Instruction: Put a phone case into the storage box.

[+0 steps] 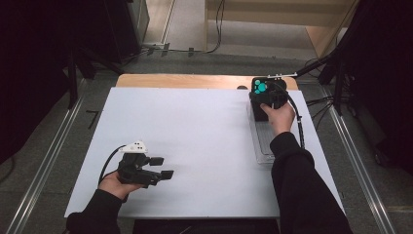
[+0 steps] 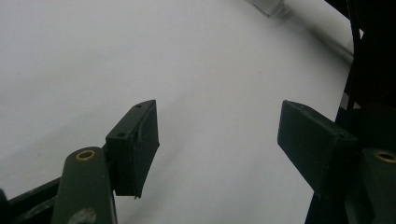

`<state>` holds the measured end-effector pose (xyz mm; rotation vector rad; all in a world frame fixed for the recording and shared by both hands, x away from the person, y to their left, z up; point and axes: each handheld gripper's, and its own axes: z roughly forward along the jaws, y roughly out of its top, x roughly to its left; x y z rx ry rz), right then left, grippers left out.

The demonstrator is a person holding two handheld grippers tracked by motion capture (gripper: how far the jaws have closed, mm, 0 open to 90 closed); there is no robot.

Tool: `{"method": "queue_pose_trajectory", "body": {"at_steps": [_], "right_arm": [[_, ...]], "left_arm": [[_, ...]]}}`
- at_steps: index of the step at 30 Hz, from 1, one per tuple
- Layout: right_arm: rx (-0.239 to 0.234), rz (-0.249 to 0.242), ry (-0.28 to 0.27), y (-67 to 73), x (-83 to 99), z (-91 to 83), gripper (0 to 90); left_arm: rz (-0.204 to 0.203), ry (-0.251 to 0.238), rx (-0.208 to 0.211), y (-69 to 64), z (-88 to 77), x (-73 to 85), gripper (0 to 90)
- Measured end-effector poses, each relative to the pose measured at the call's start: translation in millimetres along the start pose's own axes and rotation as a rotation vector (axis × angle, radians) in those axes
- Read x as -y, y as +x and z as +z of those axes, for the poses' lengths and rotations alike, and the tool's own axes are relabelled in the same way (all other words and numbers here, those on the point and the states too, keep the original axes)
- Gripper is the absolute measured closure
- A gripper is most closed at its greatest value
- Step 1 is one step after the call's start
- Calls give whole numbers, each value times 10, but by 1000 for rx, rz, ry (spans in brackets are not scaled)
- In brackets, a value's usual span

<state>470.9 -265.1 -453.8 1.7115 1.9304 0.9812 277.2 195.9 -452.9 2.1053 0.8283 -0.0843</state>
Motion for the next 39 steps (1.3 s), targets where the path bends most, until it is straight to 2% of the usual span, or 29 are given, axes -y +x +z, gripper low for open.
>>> {"method": "queue_pose_trajectory", "body": {"at_steps": [4,7,9,16,22,28,31,35,39], "right_arm": [[5,-11,-6,3,8,10,137],[-16,-12,-8,1,9,23,78],[-21,-22,9,8,11,40,0],[-27,1,27,-13,8,15,0],[-13,-9,-4,-20,-35,-133,0],[-30,-11,-35,35,-95,-358,0],[-66,-26,-38,106,-100,-448,0],[-161,-56,-25,231,-78,-523,0],[-230,-73,-19,383,-44,-573,0]], "left_arm": [[-1,0,0,-1,1,-2,292],[-1,0,0,-2,0,-2,292],[-1,0,0,-1,1,-3,292],[-1,1,1,6,1,-6,292],[-3,-1,0,6,7,-13,292],[0,3,4,6,19,-26,292],[0,2,1,3,24,-32,292],[1,-2,5,9,24,-36,292],[-1,1,2,19,16,-38,292]]}}
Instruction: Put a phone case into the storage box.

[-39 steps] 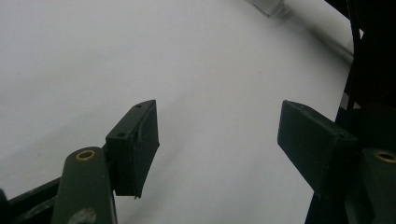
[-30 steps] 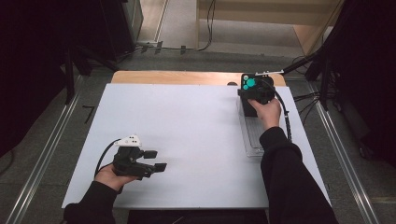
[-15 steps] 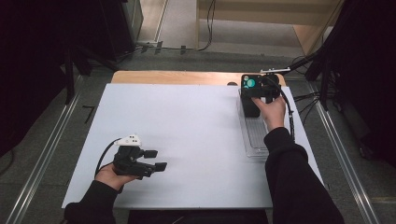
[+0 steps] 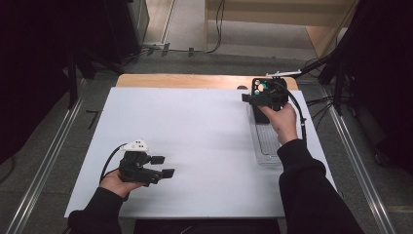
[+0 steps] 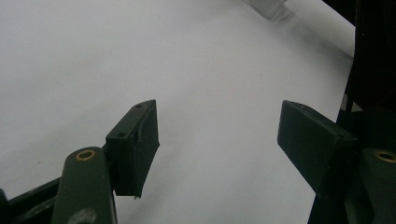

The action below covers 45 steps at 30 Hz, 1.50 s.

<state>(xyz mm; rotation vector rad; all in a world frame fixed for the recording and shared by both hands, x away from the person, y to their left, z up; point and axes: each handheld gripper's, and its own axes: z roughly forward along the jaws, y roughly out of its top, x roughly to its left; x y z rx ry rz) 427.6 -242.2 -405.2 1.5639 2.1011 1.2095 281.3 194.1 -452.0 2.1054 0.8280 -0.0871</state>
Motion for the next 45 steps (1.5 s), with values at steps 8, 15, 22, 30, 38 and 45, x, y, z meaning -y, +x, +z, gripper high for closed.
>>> {"method": "queue_pose_trajectory", "body": {"at_steps": [8,15,22,30,38,45], "right_arm": [[-91,-55,44,299,89,17,0],[-149,-133,106,525,297,-34,147],[-242,-151,161,658,592,-156,244],[-290,-206,187,751,870,-378,278],[-331,-239,225,780,1201,-473,278],[-355,-268,224,747,1443,-608,273]], "left_arm": [[-5,0,-4,28,-29,7,291],[-6,2,-1,25,-44,10,291],[-6,-3,-8,33,-87,19,291],[-8,-7,-7,24,-103,33,291],[-8,-14,19,-8,-105,54,291],[-2,-14,22,-22,-106,81,291]]}}
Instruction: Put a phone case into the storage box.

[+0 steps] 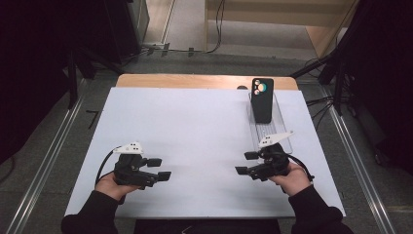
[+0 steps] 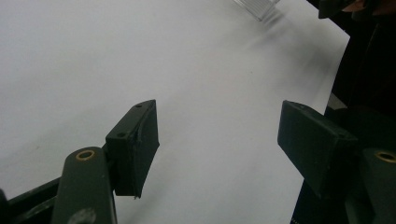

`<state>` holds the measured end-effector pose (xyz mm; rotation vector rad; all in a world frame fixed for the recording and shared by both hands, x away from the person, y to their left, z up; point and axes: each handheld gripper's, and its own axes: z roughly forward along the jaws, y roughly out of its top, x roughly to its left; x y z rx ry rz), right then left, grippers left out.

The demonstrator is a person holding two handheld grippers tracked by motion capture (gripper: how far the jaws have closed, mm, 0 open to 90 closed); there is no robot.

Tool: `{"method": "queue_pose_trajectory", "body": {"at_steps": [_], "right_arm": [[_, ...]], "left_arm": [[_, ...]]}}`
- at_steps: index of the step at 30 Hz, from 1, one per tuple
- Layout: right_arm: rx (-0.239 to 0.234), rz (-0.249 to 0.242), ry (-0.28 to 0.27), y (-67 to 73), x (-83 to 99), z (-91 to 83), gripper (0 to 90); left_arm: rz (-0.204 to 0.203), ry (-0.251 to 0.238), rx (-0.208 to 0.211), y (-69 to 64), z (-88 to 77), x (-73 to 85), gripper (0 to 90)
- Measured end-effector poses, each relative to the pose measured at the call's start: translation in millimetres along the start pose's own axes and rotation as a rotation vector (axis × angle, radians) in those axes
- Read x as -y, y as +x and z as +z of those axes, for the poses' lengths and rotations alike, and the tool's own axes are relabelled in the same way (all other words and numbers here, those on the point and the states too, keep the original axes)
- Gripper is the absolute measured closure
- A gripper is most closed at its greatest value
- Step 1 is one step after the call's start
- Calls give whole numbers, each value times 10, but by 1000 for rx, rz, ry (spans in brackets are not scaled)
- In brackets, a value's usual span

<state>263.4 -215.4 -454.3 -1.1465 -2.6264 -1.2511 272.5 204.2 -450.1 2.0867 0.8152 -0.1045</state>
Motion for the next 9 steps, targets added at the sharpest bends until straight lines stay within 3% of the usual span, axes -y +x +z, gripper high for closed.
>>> {"method": "queue_pose_trajectory", "body": {"at_steps": [4,9], "right_arm": [[15,-20,32,-7,134,-28,269],[12,1,41,-40,211,-37,256]], "left_arm": [[-6,-12,4,0,-1,23,291],[-11,-14,-2,-1,-11,37,290]]}}
